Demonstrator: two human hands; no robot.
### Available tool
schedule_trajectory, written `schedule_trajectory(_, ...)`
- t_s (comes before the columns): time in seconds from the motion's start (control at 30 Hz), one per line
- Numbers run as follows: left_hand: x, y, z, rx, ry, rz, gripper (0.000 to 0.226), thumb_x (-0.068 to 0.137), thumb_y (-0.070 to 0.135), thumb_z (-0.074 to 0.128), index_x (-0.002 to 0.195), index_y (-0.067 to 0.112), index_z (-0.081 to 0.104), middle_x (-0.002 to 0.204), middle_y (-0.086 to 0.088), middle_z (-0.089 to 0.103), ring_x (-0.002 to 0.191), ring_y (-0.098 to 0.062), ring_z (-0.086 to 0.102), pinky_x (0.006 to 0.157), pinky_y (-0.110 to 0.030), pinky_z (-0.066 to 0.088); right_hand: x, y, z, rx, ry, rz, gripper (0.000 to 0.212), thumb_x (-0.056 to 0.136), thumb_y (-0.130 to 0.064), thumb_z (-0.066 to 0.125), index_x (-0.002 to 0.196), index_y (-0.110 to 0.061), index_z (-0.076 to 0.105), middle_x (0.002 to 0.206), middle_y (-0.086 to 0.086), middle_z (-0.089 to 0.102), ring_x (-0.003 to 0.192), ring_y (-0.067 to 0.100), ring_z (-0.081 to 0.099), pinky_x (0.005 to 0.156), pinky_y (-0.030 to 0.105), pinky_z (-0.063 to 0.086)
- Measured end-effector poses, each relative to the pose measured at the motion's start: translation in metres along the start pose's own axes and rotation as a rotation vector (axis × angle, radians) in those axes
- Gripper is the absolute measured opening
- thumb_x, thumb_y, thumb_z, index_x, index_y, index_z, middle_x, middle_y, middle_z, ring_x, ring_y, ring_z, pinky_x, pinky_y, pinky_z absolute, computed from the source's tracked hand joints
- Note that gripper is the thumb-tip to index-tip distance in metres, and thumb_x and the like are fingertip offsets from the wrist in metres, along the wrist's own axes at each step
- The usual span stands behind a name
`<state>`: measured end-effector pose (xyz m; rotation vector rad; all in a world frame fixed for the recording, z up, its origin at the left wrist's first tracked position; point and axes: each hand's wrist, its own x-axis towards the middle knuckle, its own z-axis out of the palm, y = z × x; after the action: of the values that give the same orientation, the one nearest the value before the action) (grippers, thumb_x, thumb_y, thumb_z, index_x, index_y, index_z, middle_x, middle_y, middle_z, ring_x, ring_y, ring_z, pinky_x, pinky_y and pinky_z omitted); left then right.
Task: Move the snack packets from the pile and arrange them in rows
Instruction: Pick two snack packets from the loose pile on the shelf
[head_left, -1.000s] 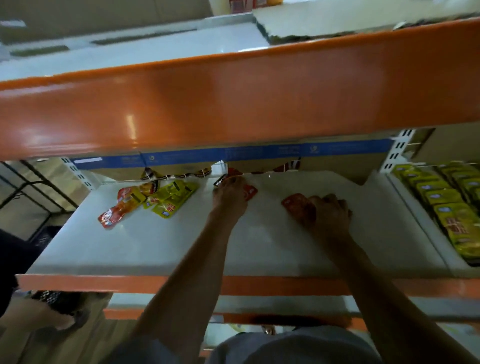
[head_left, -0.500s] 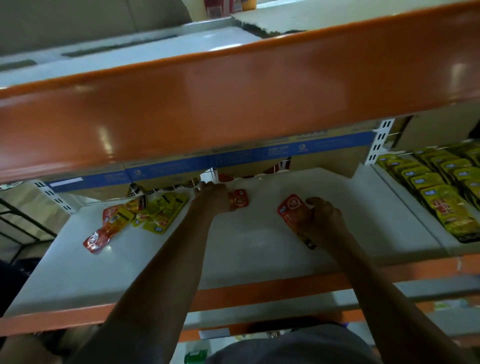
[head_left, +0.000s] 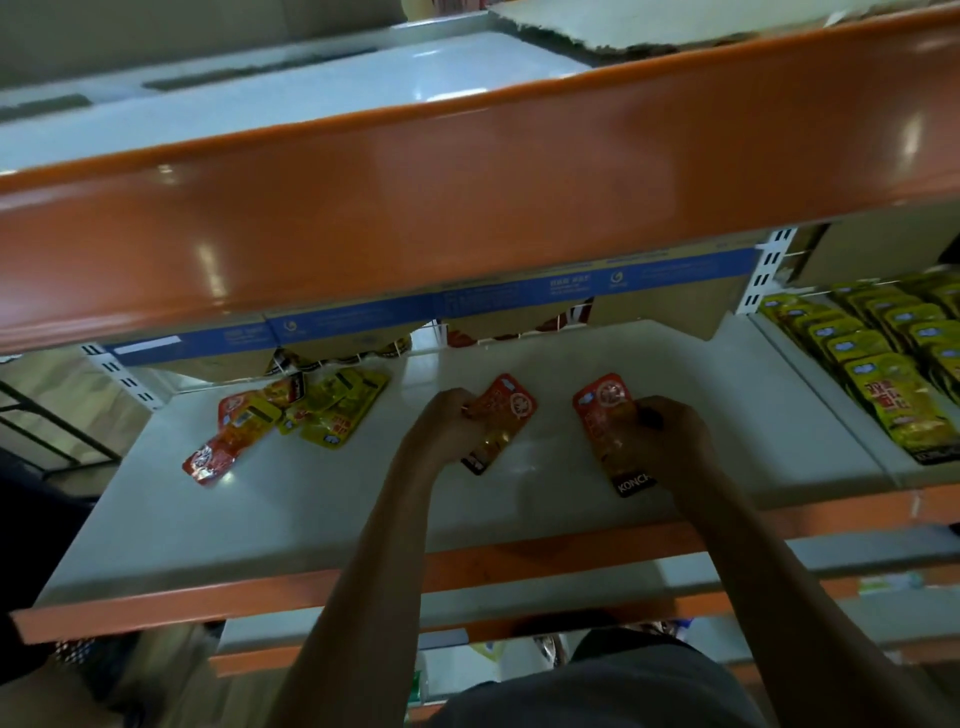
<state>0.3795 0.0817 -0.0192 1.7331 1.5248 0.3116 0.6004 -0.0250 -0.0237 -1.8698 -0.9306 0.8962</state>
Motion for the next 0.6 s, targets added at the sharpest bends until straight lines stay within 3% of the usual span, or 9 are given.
schedule_trajectory(0.13, -0.027, 0.019, 0.009, -0.318, -0.028, 0.015, 0.026, 0.091, 0.025, 0.070, 0.116, 0.017, 0.066, 0.106, 0.000, 0.068, 0.087, -0.009, 0.064, 0.067, -0.024, 0.050, -0.016, -0.005, -0.014, 0.124, 0.089, 0.018, 0.018, 0.091, -0.026, 0.068, 0.106, -0.017, 0.065, 0.092, 0.003, 0.067, 0.079, 0.017, 0.064, 0.064, 0.027, 0.048)
schedule_trajectory(0.3, -0.043, 0.035, 0.027, -0.538, -0.169, -0.011, 0.027, 0.086, 0.026, 0.075, 0.112, 0.023, 0.067, 0.112, -0.001, 0.071, 0.101, -0.021, 0.070, 0.090, -0.042, 0.057, -0.040, -0.007, -0.040, 0.278, 0.152, 0.037, 0.020, 0.092, -0.021, 0.067, 0.111, -0.014, 0.065, 0.095, 0.004, 0.071, 0.081, 0.021, 0.071, 0.068, 0.035, 0.057)
schedule_trajectory(0.37, -0.045, 0.041, 0.038, -0.603, -0.239, -0.025, 0.023, 0.088, 0.020, 0.073, 0.111, 0.020, 0.067, 0.111, -0.003, 0.073, 0.099, -0.022, 0.071, 0.088, -0.041, 0.058, -0.050, -0.005, -0.052, 0.317, 0.195, 0.055, 0.019, 0.092, -0.018, 0.066, 0.110, -0.013, 0.066, 0.094, 0.006, 0.072, 0.081, 0.023, 0.072, 0.075, 0.040, 0.059)
schedule_trajectory(0.6, -0.055, 0.072, 0.076, -0.627, -0.376, 0.000, 0.022, 0.089, 0.018, 0.072, 0.110, 0.016, 0.067, 0.110, -0.006, 0.073, 0.101, -0.025, 0.071, 0.091, -0.044, 0.058, -0.075, 0.017, -0.094, 0.364, 0.327, 0.077, 0.012, 0.092, -0.021, 0.068, 0.103, -0.018, 0.067, 0.094, 0.004, 0.074, 0.080, 0.021, 0.074, 0.073, 0.040, 0.061)
